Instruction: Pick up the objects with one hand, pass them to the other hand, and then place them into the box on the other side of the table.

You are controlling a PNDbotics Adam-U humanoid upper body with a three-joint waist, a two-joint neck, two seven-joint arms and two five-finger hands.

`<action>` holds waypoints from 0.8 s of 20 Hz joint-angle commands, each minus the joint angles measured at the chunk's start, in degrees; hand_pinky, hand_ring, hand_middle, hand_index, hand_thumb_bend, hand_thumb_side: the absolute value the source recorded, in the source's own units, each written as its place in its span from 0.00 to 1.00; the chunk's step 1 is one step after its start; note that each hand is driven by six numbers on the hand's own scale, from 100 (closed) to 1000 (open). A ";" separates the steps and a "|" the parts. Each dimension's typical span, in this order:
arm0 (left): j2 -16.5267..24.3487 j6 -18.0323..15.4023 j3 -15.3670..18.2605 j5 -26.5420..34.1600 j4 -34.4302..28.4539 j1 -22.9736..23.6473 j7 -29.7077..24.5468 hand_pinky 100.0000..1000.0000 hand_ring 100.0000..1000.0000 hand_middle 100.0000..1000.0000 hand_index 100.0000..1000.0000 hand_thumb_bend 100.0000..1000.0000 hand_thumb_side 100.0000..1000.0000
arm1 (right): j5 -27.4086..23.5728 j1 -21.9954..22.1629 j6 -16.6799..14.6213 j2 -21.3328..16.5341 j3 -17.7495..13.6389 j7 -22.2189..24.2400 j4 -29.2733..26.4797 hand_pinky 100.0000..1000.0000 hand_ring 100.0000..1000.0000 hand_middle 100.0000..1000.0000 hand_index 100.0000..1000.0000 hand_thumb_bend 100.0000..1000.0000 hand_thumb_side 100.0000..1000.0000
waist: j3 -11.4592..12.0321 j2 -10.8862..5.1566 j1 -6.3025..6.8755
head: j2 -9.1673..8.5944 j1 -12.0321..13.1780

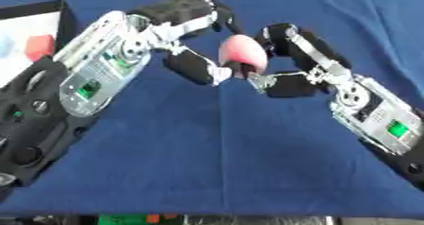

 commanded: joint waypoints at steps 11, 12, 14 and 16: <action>-0.36 -0.49 0.32 4.00 -0.34 -0.56 2.48 0.76 0.68 0.58 0.48 0.00 0.22 | 0.77 -0.46 0.53 -1.03 -0.41 0.63 -1.65 0.52 0.64 0.49 0.38 0.00 0.00 | 0.16 -0.96 -0.14 | 0.32 0.37; -0.31 -0.36 0.24 4.34 -0.43 -0.61 2.79 0.75 0.66 0.56 0.44 0.00 0.21 | 0.82 -0.43 0.60 -1.04 -0.44 0.64 -1.66 0.52 0.64 0.49 0.39 0.00 0.00 | 0.16 -0.97 -0.14 | 0.32 0.38; -0.25 -0.17 0.11 4.57 -0.61 -0.67 3.18 0.75 0.65 0.53 0.40 0.00 0.21 | 0.86 -0.38 0.79 -1.04 -0.47 0.63 -1.67 0.52 0.64 0.50 0.39 0.00 0.00 | 0.16 -0.98 -0.15 | 0.32 0.36; -0.22 -0.04 0.03 4.54 -0.83 -0.69 3.47 0.74 0.64 0.51 0.38 0.00 0.20 | 0.88 -0.34 1.00 -1.03 -0.43 0.72 -1.64 0.53 0.64 0.51 0.40 0.00 0.00 | 0.18 -0.96 -0.16 | 0.32 0.37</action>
